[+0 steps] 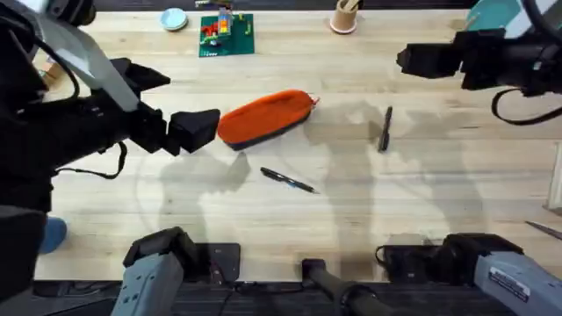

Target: Unzip the bag, pick up the pens from the table one at a time and place them inside, then zip the bag closed.

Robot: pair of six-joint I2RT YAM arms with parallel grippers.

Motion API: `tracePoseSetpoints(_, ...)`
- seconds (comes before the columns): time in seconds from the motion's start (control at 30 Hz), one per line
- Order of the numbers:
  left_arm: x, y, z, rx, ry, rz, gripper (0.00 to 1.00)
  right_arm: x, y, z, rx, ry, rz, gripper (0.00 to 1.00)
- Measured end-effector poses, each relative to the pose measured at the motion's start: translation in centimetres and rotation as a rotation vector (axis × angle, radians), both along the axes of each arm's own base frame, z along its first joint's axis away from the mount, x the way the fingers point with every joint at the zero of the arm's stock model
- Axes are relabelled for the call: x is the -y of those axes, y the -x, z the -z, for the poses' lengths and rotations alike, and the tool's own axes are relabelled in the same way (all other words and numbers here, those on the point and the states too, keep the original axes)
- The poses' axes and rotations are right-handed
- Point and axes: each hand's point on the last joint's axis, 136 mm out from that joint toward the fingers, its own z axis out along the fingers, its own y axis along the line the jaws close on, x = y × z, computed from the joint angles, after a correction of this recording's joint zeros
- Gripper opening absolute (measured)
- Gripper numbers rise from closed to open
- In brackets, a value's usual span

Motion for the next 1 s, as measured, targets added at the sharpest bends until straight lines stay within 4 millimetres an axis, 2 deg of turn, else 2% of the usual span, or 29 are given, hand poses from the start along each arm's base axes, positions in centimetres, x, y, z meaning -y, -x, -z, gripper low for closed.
tracePoseSetpoints(0.27,0.1,0.1,0.1,0.048,-0.094,0.078,0.994,-0.1,0.0,-0.1,0.004,-0.004,-0.005,0.996)
tracePoseSetpoints(0.37,0.4,0.4,0.7,0.035,-0.105,0.124,0.994,-0.1,0.0,-0.1,0.005,-0.004,-0.005,0.995)
tracePoseSetpoints(0.73,1.4,-0.8,5.0,-0.089,-0.028,0.296,0.995,-0.1,-0.1,-0.1,0.006,-0.004,-0.005,0.995)
tracePoseSetpoints(1.0,1.0,-2.0,7.7,-0.159,0.004,0.327,0.995,-0.1,-0.3,-0.5,0.025,-0.003,-0.005,0.995)
